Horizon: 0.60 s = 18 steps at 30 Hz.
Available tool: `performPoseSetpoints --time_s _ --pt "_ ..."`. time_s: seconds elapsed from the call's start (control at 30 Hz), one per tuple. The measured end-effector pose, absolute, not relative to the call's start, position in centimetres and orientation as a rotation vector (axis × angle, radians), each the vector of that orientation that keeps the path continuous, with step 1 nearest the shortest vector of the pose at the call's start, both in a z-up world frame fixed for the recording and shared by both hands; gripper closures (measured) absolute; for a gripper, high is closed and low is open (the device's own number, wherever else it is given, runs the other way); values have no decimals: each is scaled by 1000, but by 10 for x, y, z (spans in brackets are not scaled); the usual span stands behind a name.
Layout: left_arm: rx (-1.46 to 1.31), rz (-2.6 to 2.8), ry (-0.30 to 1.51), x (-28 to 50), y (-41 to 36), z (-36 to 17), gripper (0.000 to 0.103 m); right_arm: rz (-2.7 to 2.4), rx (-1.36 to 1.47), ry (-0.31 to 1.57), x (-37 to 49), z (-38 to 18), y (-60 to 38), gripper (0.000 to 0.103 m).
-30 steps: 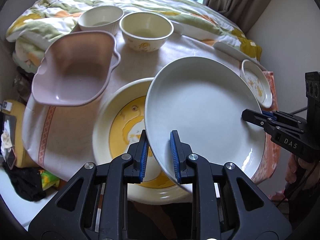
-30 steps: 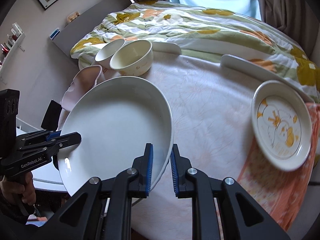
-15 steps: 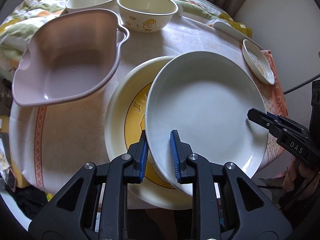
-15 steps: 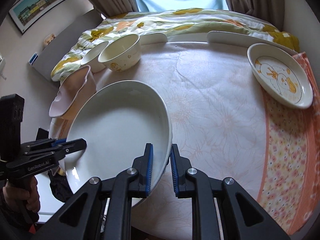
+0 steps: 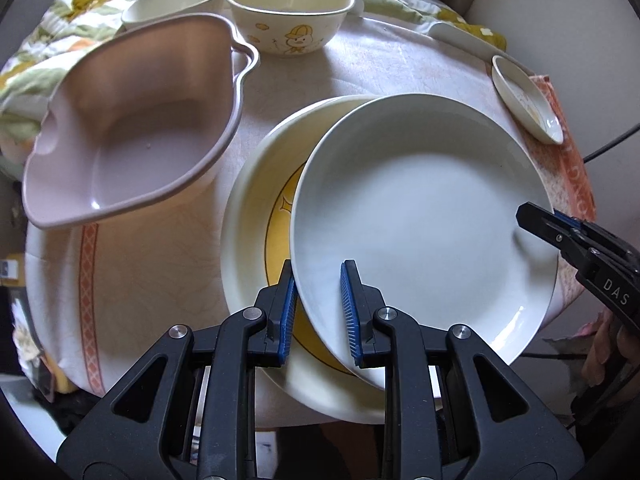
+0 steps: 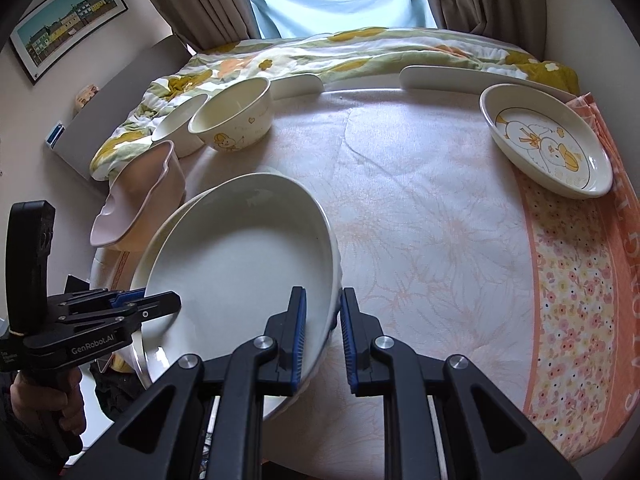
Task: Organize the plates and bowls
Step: 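Lower the white plate onto the yellow duck plate and release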
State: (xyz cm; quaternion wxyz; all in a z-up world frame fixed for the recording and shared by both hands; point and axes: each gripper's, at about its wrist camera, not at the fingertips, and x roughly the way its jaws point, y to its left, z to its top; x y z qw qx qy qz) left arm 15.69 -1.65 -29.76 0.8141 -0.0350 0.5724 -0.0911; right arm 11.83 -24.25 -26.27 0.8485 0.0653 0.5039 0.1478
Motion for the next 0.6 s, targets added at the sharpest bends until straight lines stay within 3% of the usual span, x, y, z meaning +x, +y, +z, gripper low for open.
performPoseSetpoints --time_s 0.2,0.6 --pt "93 -122 1177 154 -24 -293 84 301 108 1036 110 -264 -233 87" --pt "171 -81 1147 149 -28 -291 84 258 39 987 102 -260 -224 87"
